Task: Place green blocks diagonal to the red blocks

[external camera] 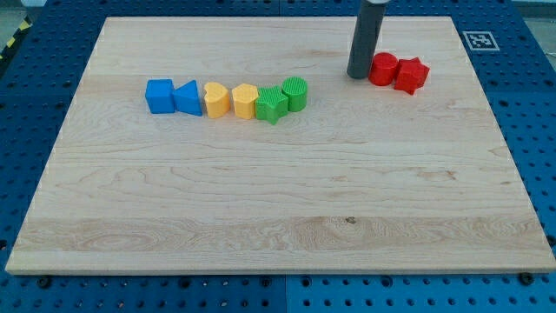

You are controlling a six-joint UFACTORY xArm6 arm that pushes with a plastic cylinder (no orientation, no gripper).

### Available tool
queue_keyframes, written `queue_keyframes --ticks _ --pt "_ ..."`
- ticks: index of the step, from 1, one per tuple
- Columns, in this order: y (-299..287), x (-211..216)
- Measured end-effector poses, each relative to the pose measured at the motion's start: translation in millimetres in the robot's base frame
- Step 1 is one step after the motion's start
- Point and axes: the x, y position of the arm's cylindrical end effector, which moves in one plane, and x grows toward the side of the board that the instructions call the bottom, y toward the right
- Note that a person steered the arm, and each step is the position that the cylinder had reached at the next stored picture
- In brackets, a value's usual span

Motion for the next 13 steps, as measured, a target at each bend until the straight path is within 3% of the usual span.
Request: queue_keyframes --ticks 1,2,3,5,6,9,10,13 --pt "2.3 -6.7" --pt "11.1 26.0" --pt "11.8 22.9" --pt "-64.9 -4.6" --pt "-109.8 11.1" --pt "-149.4 169.5" --pt "-149.8 202.7" --pt "-145.7 134.5"
